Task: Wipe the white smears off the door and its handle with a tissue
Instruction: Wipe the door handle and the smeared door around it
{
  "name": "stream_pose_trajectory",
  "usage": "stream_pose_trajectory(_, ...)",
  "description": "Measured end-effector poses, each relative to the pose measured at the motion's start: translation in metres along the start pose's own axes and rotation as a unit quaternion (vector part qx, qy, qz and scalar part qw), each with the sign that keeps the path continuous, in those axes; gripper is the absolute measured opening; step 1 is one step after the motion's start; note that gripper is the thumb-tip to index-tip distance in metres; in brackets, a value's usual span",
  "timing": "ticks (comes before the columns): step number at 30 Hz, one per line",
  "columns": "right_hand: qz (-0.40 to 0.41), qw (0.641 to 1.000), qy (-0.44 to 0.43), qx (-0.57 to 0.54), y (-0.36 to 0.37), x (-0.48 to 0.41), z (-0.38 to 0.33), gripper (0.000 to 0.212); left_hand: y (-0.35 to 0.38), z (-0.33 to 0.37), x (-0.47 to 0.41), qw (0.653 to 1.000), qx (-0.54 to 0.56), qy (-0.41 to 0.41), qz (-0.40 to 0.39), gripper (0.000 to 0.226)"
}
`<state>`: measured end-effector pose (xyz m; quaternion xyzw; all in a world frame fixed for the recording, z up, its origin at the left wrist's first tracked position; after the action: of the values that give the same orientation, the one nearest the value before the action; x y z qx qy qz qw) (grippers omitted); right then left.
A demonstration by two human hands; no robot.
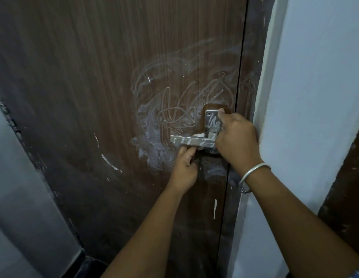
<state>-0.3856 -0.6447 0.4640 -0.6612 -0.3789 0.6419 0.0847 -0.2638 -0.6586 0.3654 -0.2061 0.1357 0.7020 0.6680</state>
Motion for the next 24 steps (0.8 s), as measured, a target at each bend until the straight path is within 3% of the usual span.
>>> stream_pose_trajectory(4, 0.002, 1.000, 0.000, 0.001, 0.001, 0.000, 0.000, 0.051, 0.002, 0.004, -0.002, 1.000, 0.009, -0.008, 0.023, 0.045)
stream_pose_trajectory(9, 0.005, 1.000, -0.004, 0.001, 0.003, 0.000, 0.001, 0.050, -0.001, -0.013, 0.009, 1.000, -0.011, -0.026, -0.011, 0.063)
stream_pose_trajectory(15, 0.003, 1.000, -0.006, 0.010, 0.004, 0.000, 0.000, 0.051, 0.002, -0.011, 0.003, 0.999, 0.009, -0.031, 0.030, 0.049)
stream_pose_trajectory(19, 0.011, 1.000, -0.005, 0.010, 0.003, 0.001, 0.001, 0.049, 0.003, -0.016, 0.008, 0.999, -0.014, -0.023, 0.019, 0.055)
stream_pose_trajectory(24, 0.020, 1.000, -0.006, -0.001, 0.003, 0.001, 0.001, 0.050, 0.006, -0.029, 0.016, 0.997, 0.031, -0.066, 0.011, 0.058)
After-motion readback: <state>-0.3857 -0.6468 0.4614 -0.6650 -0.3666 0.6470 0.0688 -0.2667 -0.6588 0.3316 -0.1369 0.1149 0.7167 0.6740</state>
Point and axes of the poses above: each hand's wrist, its own x-axis away from the middle knuckle, its own y-axis out of the palm, z = x × y, the point moved 5 cm from there along -x, towards the middle knuckle, and after that the axes turned 7 degrees about x, right-handed, at the moved point
